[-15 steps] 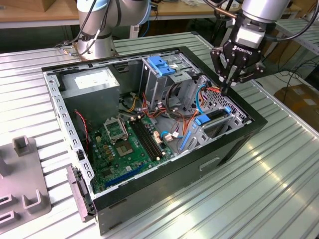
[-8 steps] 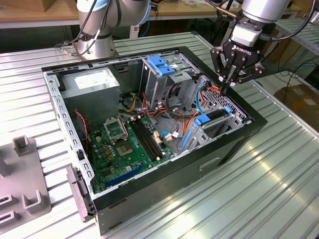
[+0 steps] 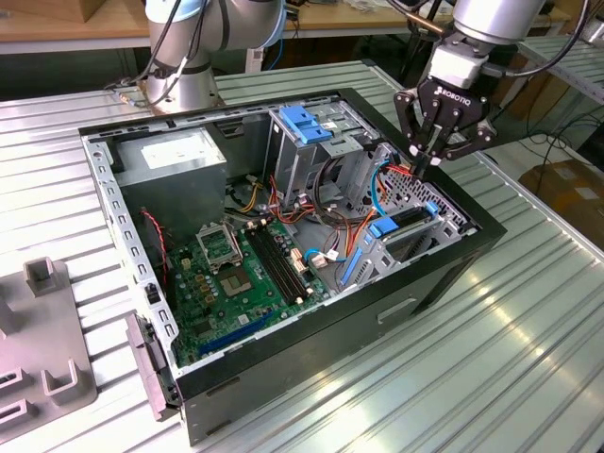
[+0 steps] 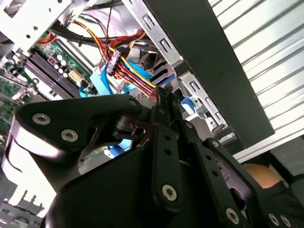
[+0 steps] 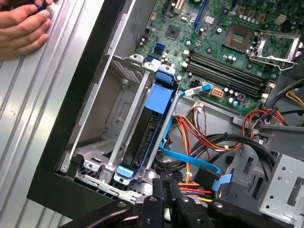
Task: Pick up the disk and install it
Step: 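Insert the first disk wire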
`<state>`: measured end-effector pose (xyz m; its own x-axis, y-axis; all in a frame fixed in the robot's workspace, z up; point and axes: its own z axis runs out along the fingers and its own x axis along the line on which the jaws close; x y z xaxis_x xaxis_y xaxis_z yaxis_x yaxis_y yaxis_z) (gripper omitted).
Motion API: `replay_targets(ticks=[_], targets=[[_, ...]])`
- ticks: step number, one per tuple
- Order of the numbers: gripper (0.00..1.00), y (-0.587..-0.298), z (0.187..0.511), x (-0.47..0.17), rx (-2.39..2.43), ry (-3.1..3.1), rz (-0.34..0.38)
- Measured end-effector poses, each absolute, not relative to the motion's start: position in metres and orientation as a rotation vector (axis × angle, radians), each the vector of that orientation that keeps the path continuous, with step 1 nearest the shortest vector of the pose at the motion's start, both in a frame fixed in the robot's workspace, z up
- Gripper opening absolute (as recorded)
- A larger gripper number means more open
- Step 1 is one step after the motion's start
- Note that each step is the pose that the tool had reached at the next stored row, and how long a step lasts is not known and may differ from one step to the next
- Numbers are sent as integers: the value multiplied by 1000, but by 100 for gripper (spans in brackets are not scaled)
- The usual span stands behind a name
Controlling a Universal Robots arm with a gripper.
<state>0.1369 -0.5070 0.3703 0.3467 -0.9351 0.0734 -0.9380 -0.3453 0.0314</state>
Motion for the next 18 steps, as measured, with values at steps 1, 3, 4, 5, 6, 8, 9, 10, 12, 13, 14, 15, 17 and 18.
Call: replay_targets(ticks=[1, 3, 4, 5, 6, 8, 9, 10, 12, 13, 14, 15, 17, 18], targets=[[16, -507, 370, 137, 2494, -1795, 63], [16, -507, 369, 137, 2436, -1870, 60], [16, -507, 368, 137, 2410, -1903, 59], [16, -507, 368, 137, 2390, -1927, 58], [16, -507, 367, 137, 2376, -1944, 57], [16, -507, 367, 137, 2345, -1980, 56], [16, -507, 366, 137, 2321, -2008, 54], [16, -507, 366, 137, 2304, -2027, 54], [16, -507, 365, 137, 2251, -2084, 51], [16, -507, 365, 137, 2235, -2100, 50], [16, -507, 364, 137, 2220, -2116, 49], [16, -507, 364, 137, 2210, -2126, 49], [16, -507, 364, 137, 2202, -2135, 49], [16, -507, 363, 137, 2202, -2135, 49]])
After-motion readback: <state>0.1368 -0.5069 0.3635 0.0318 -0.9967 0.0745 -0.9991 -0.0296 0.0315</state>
